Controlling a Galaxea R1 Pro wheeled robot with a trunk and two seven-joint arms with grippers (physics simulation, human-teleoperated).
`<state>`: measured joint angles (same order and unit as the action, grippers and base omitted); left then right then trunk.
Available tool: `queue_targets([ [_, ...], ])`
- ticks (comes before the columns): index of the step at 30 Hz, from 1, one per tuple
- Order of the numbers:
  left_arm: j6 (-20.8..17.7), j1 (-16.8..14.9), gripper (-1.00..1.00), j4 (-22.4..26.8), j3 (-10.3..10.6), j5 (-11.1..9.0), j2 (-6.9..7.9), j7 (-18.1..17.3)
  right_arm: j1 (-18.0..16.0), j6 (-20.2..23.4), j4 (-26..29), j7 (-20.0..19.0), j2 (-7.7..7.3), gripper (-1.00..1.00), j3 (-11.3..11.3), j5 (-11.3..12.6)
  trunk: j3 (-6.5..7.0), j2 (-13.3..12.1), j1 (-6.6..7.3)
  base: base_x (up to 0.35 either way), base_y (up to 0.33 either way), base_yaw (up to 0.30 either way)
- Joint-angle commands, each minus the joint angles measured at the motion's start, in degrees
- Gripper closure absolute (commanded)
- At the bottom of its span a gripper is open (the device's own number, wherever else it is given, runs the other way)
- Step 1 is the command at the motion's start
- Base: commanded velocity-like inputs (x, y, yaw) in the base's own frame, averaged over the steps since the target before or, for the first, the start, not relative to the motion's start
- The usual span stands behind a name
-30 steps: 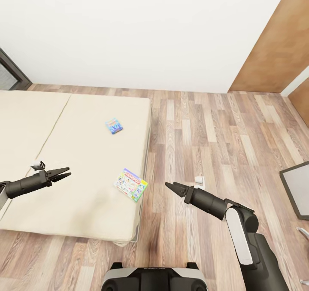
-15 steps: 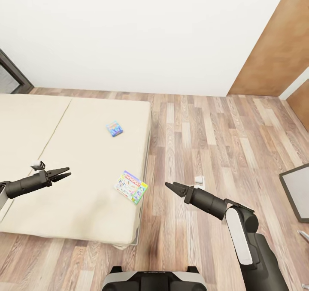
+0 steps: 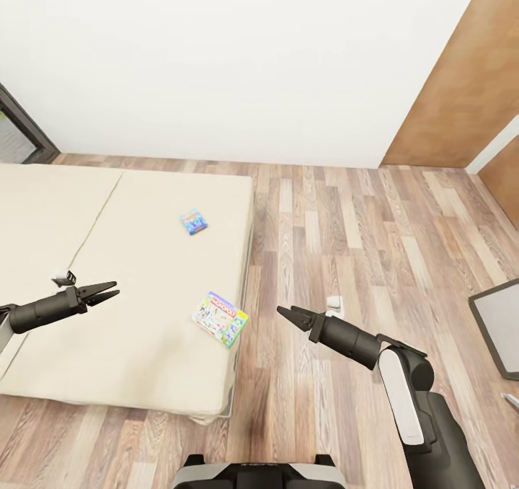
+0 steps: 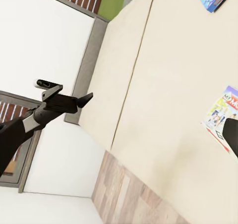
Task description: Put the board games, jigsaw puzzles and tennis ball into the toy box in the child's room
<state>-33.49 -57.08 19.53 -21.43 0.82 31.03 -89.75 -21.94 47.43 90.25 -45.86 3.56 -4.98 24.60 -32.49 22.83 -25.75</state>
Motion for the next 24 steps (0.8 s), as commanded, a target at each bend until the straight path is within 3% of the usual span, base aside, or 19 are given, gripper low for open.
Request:
queue_targets([
  [1, -0.61, -0.04, -1.00, -0.02, -0.10, 0.14, 0.00, -0.25, -0.04, 0.30, 0.01, -0.20, 0.07, -1.00, -0.12, -0.02, 0.02, 0.09, -0.03, 0.000, 0.000, 0.000],
  [24, -0.61, -0.05, -1.00, -0.02, -0.10, 0.14, 0.00, -0.25, -0.04, -1.28, -0.06, -0.16, 0.03, -1.00, -0.12, 0.22, 2.20, 0.09, -0.03, 0.000, 0.000, 0.000],
])
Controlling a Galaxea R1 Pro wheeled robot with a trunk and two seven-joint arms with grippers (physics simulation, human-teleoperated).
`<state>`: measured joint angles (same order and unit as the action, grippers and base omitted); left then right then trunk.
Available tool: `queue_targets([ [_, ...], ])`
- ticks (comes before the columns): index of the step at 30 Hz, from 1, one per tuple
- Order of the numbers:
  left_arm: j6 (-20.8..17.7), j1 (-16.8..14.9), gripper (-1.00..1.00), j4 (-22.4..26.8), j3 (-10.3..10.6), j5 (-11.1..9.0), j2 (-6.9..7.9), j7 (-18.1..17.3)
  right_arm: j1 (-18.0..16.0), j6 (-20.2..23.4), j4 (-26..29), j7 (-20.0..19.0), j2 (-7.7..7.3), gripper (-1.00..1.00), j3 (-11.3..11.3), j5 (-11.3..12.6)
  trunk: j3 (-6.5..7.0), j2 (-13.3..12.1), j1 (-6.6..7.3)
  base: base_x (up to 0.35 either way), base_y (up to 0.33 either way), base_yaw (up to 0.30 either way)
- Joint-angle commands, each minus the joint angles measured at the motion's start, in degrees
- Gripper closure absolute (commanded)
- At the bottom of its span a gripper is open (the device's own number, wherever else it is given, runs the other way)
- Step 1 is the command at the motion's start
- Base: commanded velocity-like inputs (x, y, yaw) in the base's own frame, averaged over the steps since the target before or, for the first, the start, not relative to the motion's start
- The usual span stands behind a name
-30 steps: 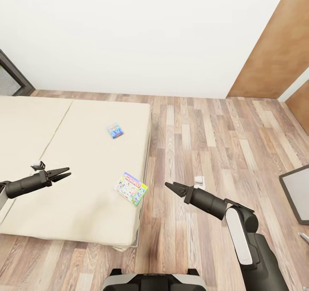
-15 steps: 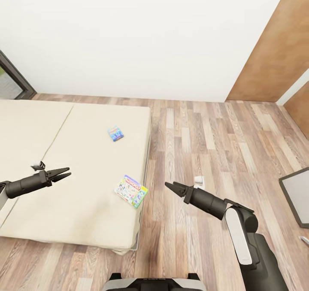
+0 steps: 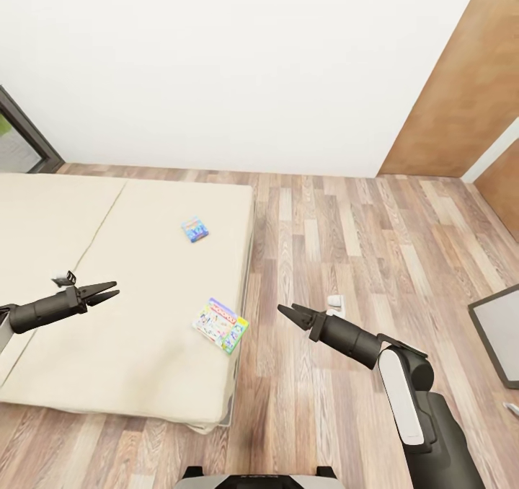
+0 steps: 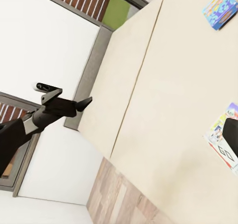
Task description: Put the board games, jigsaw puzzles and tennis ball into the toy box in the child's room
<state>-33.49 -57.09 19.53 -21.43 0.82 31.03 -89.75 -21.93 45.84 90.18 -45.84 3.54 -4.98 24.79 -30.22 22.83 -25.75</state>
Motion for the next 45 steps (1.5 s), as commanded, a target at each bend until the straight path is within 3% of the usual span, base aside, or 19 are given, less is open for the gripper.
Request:
queue_targets([
  [1, -0.61, -0.04, -1.00, -0.02, -0.10, 0.14, 0.00, -0.25, -0.04, 0.31, 0.01, -0.19, 0.04, -1.00, -0.12, 0.04, 0.02, 0.09, -0.03, 0.000, 0.000, 0.000],
  [45, -0.61, -0.04, -1.00, -0.01, -0.09, 0.15, -0.05, -0.25, -0.04, 0.30, -0.10, -0.05, -0.02, -1.00, -0.12, 0.05, 4.18, 0.09, -0.03, 0.000, 0.000, 0.000],
])
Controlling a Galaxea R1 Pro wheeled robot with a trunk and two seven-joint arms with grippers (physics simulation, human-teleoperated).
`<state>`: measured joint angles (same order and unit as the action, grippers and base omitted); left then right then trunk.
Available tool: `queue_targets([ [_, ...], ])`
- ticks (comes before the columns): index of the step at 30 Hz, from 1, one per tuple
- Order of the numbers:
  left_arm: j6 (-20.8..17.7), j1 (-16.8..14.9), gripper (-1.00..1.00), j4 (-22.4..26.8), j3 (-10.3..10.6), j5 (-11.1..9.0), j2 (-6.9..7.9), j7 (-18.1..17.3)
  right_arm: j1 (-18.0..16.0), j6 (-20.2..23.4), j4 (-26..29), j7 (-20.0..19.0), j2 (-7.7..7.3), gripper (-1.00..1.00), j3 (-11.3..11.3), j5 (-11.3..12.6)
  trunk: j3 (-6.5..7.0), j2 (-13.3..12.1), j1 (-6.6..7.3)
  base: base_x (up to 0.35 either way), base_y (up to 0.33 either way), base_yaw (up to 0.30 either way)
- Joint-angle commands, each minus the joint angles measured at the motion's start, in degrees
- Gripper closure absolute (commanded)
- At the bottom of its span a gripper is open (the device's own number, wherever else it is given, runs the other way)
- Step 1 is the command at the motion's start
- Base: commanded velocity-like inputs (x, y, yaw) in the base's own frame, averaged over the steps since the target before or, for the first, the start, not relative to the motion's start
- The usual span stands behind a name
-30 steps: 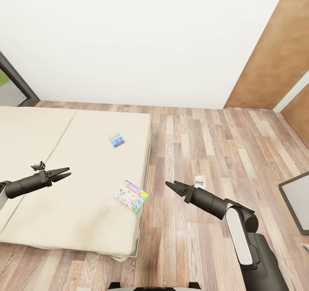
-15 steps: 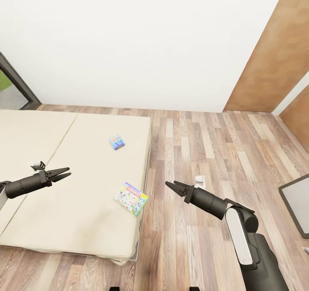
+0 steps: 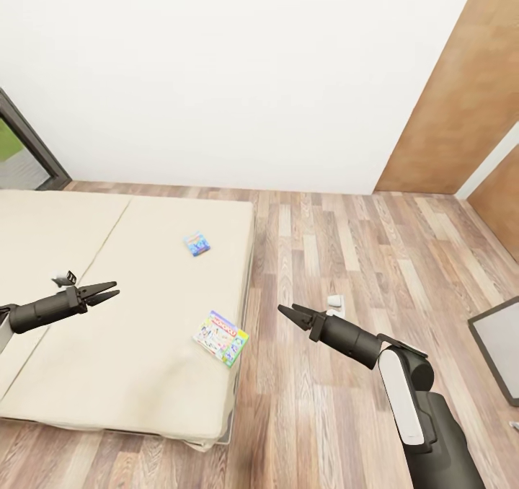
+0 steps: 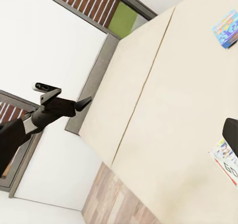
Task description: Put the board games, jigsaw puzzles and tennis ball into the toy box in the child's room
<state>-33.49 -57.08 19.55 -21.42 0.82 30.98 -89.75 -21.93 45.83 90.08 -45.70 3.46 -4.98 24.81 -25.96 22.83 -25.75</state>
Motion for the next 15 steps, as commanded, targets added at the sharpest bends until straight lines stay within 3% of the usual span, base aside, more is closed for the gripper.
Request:
queue_targets([
  [1, -0.61, -0.04, -1.00, -0.03, -0.11, 0.15, 0.02, -0.25, -0.04, 0.31, 0.01, -0.15, 0.05, -1.00, -0.12, -0.01, 0.01, 0.09, -0.03, 0.000, 0.000, 0.000],
  [15, -0.61, -0.04, -1.00, -0.04, -0.06, 0.15, -0.11, -0.25, -0.04, 0.30, -0.24, -0.09, 0.05, -1.00, -0.12, -0.11, 1.34, 0.09, -0.03, 0.000, 0.000, 0.000],
])
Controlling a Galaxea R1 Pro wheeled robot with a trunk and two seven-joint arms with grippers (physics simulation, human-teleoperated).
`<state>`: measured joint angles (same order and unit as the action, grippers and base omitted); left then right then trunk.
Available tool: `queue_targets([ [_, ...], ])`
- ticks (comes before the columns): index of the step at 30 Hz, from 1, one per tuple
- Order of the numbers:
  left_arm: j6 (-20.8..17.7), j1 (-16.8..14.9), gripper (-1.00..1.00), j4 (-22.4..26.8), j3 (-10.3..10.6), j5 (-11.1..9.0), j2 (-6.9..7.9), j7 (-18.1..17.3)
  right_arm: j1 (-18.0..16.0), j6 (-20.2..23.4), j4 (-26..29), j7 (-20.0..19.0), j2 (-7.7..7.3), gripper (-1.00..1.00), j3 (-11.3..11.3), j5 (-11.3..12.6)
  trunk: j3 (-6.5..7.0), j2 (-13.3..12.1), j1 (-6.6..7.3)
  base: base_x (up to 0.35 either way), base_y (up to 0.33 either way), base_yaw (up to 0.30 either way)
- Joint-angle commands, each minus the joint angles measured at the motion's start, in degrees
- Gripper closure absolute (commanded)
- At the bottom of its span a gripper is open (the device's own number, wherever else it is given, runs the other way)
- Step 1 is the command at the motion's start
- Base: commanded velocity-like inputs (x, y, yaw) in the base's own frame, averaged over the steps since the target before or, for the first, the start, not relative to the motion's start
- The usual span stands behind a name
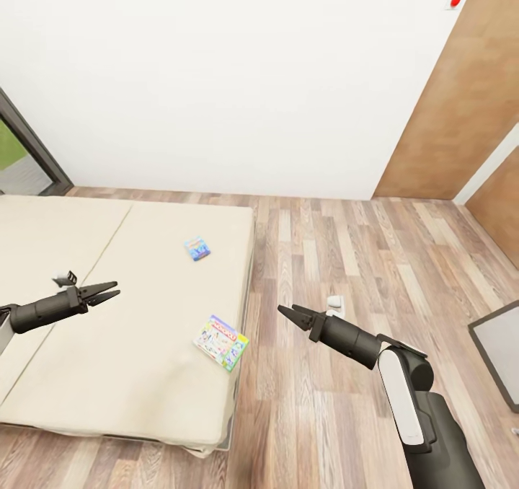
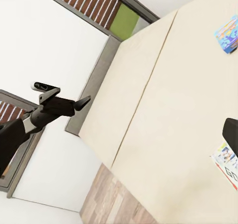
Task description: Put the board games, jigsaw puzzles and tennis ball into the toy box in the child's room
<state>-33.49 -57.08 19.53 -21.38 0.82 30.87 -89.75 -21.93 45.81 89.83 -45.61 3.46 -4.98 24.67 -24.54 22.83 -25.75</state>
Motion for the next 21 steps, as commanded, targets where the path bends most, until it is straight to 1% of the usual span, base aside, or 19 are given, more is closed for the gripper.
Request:
queue_targets([
  [1, -0.61, -0.05, -1.00, -0.02, -0.09, 0.14, -0.01, -0.25, -0.04, 0.29, 0.01, -0.18, 0.05, -1.00, -0.12, 0.00, 0.01, 0.09, -0.03, 0.000, 0.000, 0.000],
  [21, -0.61, -0.05, -1.00, -0.02, -0.12, 0.14, -0.02, -0.25, -0.04, 0.24, 0.00, -0.10, 0.12, -1.00, -0.12, -0.22, 1.90, 0.09, -0.03, 0.000, 0.000, 0.000],
])
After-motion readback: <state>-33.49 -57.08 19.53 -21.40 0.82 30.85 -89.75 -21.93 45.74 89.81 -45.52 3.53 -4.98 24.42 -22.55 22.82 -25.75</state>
